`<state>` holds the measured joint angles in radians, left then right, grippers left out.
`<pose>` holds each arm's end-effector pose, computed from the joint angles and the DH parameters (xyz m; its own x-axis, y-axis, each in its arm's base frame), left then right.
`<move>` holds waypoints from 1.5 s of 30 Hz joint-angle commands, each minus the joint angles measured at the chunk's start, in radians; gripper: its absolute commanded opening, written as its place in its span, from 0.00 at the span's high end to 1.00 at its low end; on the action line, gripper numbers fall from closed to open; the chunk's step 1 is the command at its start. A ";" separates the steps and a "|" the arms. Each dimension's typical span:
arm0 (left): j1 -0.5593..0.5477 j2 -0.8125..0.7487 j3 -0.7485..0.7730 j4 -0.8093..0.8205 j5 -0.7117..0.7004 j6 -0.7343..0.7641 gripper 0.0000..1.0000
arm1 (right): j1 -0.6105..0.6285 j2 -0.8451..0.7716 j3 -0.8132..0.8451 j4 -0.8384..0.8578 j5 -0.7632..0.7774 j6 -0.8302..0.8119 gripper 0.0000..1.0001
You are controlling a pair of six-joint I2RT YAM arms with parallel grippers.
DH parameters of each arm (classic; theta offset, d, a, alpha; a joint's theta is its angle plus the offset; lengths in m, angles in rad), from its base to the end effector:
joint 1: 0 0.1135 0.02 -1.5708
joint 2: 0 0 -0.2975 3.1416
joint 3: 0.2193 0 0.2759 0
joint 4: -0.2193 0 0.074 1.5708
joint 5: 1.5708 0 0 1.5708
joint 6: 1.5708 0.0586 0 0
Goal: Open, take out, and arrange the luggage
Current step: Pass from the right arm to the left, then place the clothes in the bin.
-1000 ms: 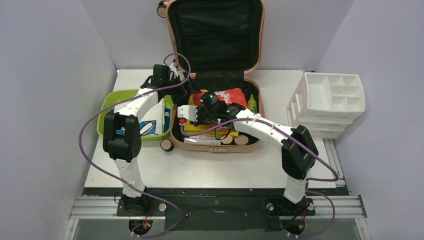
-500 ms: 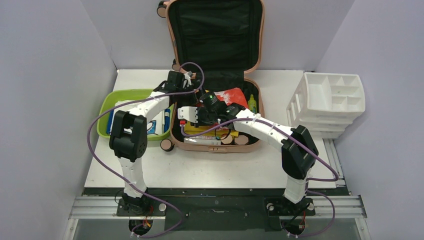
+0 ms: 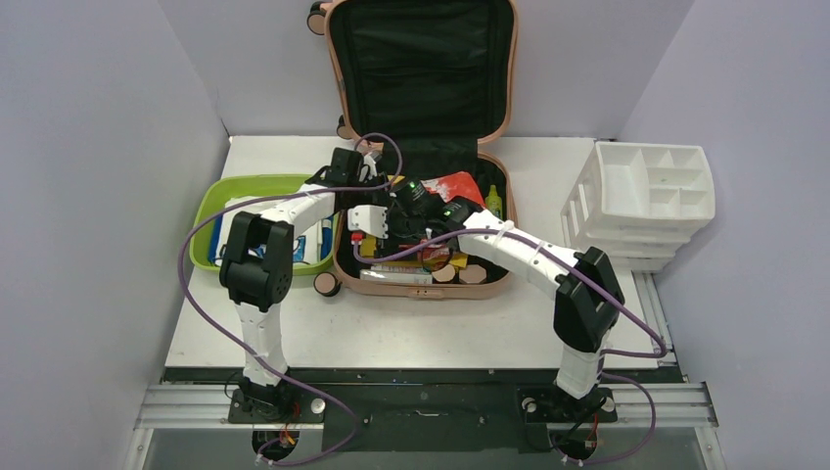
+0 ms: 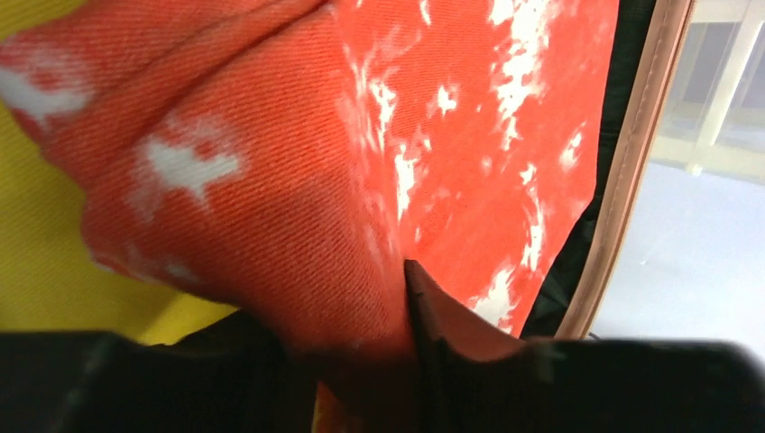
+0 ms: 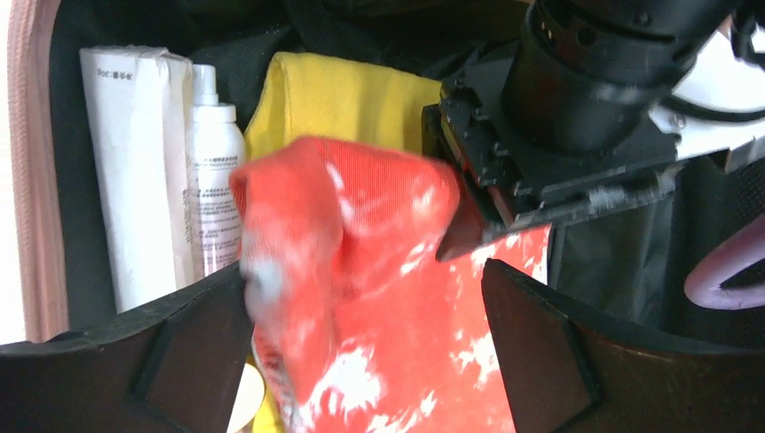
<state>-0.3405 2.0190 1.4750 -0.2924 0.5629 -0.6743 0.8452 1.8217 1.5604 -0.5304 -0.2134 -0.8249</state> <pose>0.4544 -0.1942 0.2019 -0.9333 -0.2295 -0.2762 0.0471 0.6842 -0.7278 0.2971 0.3537 0.2967 0.2891 -0.7558 -0.5875 -0.9100 -0.0264 -0.4138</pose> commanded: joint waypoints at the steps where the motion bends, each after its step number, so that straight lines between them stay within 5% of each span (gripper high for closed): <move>1: 0.009 0.008 0.023 0.043 0.110 -0.001 0.84 | -0.022 -0.144 0.057 -0.101 -0.003 0.046 0.14; 3: 0.030 0.000 0.028 0.032 0.121 0.005 0.99 | -0.050 -0.192 0.062 -0.166 -0.026 0.060 0.13; 15: 0.064 -0.058 0.225 -0.234 0.109 0.163 1.00 | -0.370 -0.483 -0.285 -0.044 -0.212 0.185 0.12; 30: 0.297 0.045 0.568 -0.769 -0.088 0.487 1.00 | -0.401 -0.575 -0.449 0.073 -0.215 0.204 0.12; 45: 0.562 0.098 0.723 -1.047 -0.131 0.768 1.00 | -0.413 -0.590 -0.485 0.107 -0.219 0.193 0.11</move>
<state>0.1024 2.0819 2.1063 -1.2079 0.5098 -0.0650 0.4389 1.2652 1.0878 -0.4690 -0.4026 -0.6342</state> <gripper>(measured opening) 0.125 0.887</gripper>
